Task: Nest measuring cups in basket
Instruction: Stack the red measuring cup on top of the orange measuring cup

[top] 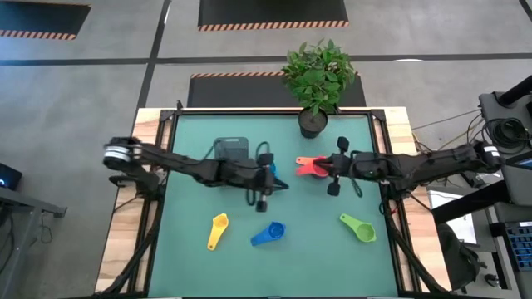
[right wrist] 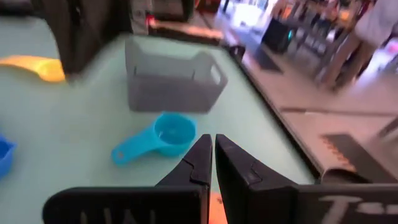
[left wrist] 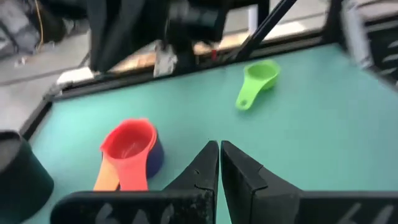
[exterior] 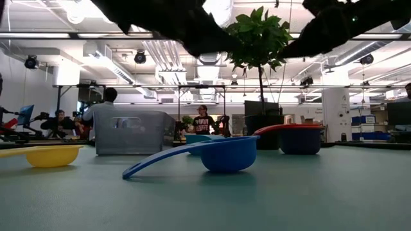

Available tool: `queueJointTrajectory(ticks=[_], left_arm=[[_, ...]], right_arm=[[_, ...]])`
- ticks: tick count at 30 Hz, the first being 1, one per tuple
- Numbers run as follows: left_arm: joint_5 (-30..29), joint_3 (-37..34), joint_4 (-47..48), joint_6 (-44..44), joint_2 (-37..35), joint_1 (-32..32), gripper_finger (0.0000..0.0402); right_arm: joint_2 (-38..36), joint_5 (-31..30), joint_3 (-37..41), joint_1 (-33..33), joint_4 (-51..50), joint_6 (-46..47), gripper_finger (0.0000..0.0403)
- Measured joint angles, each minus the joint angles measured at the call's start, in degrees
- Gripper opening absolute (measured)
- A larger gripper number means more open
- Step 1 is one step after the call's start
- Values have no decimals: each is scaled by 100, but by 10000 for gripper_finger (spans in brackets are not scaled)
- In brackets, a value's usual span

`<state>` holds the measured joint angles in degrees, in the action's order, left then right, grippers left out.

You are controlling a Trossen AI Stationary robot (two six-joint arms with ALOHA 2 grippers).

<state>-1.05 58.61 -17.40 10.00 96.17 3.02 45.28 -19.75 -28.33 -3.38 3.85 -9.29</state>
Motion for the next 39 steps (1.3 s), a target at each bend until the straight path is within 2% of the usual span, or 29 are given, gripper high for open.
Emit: queueJointTrajectory(ticks=[3, 8, 19, 29, 39], left_arm=[[1, 320, 8, -17, 572, -130, 0], [8, 1006, 156, -55, 1466, -294, 0], [157, 2599, 1655, -47, 2914, -815, 0], [198, 2773, 1849, -105, 2949, -876, 0], [-283, 2801, 1882, -107, 2936, -882, 0]], right_arm=[[-181, 8, 166, 0, 310, -244, 8], [-363, 16, 283, 0, 290, -342, 8], [-285, 18, 466, 2, 286, -384, 8], [-285, 18, 504, 2, 287, -422, 8], [-285, 18, 506, 2, 287, -348, 8]])
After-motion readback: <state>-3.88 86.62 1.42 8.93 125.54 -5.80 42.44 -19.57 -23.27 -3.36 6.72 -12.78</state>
